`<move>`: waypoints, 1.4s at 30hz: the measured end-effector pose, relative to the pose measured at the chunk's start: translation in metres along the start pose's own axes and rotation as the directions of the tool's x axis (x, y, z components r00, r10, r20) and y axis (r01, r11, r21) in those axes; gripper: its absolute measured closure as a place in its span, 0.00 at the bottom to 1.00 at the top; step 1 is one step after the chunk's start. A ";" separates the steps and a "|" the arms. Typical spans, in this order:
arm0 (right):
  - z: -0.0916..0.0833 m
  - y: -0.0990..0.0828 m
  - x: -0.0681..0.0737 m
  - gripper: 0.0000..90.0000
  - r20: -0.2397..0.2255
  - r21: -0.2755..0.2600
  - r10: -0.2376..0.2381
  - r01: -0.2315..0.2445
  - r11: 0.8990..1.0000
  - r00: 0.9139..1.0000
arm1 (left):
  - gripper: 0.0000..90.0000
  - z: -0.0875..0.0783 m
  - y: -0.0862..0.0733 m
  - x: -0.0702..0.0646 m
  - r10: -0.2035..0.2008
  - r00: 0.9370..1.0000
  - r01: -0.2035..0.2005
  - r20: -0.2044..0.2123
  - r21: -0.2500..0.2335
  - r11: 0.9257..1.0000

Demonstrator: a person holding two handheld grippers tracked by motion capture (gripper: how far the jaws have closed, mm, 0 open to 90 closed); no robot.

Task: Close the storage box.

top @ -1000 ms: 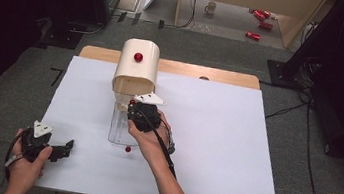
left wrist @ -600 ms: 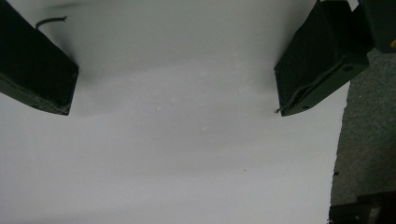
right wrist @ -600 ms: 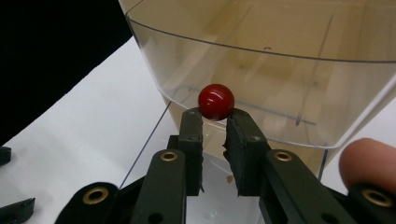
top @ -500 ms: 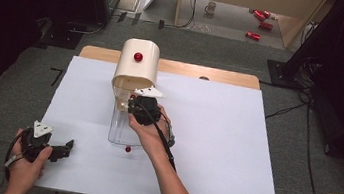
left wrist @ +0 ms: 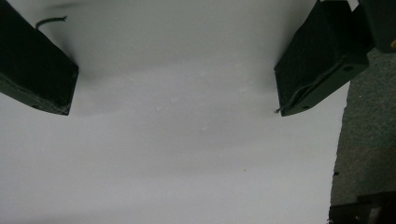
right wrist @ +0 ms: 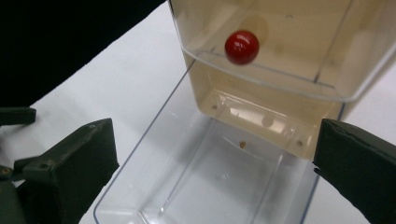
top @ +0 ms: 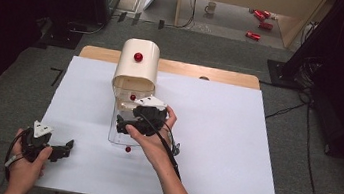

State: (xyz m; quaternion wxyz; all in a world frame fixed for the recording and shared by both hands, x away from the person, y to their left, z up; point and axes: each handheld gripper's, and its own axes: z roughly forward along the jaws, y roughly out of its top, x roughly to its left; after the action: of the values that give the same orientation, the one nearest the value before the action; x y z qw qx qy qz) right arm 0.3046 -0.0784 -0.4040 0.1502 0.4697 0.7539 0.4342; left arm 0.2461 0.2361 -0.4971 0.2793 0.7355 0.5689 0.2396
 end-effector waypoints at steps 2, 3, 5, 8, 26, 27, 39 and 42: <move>-0.003 -0.004 0.001 0.00 0.015 0.000 -0.005 0.005 1.000 1.000 | 0.00 0.000 0.000 0.000 -0.001 1.000 0.001 0.000 -0.001 1.000; -0.006 -0.008 0.002 0.00 0.020 0.005 -0.007 0.007 1.000 1.000 | 0.00 0.000 0.000 0.000 -0.001 1.000 0.001 0.000 -0.001 1.000; -0.009 -0.013 0.003 0.00 0.023 0.012 -0.007 0.007 1.000 1.000 | 0.00 0.000 0.000 0.000 0.000 1.000 0.000 0.000 -0.001 1.000; -0.011 -0.017 0.004 0.00 0.028 0.018 -0.009 0.008 1.000 1.000 | 0.00 0.000 0.000 0.000 -0.001 1.000 0.001 0.000 0.000 1.000; -0.028 -0.063 0.012 0.00 0.027 0.023 0.005 -0.005 1.000 1.000 | 0.00 0.000 0.000 0.000 0.000 1.000 0.000 0.001 0.003 1.000; -0.029 -0.066 0.013 0.00 0.028 0.024 0.004 -0.005 1.000 1.000 | 0.00 0.000 0.000 0.000 0.000 1.000 0.000 0.000 0.003 1.000; -0.030 -0.089 0.019 0.00 0.022 0.045 0.025 -0.026 0.999 0.999 | 0.00 0.000 0.000 0.000 0.000 1.000 0.000 0.000 0.002 1.000; -0.030 -0.092 0.020 0.00 0.022 0.046 0.026 -0.027 0.999 0.999 | 0.00 0.000 0.000 0.000 0.000 1.000 0.000 0.000 0.003 1.000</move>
State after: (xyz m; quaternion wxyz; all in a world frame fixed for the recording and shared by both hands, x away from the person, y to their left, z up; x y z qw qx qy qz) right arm 0.2225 -0.0934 -0.4563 0.1415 0.4875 0.7559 0.4135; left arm 0.2460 0.2361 -0.4970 0.2783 0.7360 0.5691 0.2387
